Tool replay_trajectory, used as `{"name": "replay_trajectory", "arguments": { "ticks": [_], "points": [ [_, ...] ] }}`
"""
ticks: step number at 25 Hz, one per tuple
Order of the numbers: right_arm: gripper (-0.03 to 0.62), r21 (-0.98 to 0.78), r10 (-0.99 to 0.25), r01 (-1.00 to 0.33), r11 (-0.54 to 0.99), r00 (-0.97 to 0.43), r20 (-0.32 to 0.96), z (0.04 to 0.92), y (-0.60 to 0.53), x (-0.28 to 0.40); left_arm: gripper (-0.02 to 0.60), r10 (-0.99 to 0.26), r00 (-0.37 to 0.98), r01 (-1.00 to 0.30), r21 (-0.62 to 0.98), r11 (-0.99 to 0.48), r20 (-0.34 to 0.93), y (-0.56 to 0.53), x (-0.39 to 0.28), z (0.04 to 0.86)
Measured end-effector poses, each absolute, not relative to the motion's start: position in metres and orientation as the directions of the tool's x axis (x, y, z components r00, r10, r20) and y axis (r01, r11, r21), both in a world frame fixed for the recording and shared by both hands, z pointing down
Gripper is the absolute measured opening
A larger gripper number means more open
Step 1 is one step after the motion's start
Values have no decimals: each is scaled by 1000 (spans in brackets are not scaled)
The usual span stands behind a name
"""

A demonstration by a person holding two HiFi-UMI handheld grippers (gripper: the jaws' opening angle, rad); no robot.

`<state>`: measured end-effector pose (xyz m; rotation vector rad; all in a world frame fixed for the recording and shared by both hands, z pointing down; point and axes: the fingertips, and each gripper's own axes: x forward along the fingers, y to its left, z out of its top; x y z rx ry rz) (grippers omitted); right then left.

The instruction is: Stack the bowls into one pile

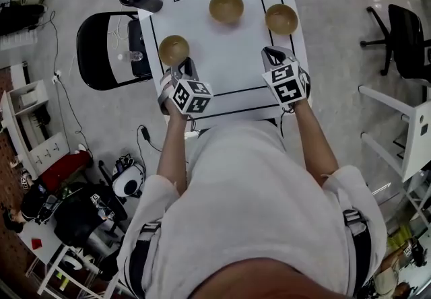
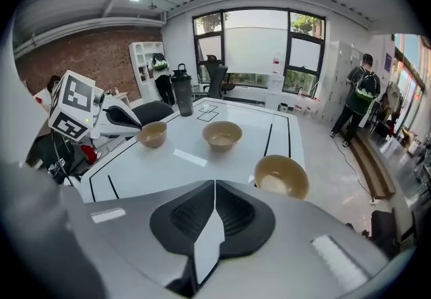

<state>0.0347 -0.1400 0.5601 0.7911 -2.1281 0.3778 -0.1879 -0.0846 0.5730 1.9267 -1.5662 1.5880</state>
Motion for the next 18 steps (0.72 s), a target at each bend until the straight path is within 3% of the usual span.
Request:
{"name": "replay_trajectory", "arguments": {
  "ticks": [8,13,18],
  "points": [
    [6,5,-420,-668,744,-462,782,562,-149,25,3,-511,-145,-791,-409,-454,847,-86,-202,596],
    [5,-2,-417,-679,734,-453,788,562,-146,27,81,-472,-150,-791,-392,-469,869,-84,-206,606],
    [5,4,-421,-684,729,-443,791,566,-143,34,103,-445,-154,-775,-387,-499,882,-83,-205,623]
  ]
}}
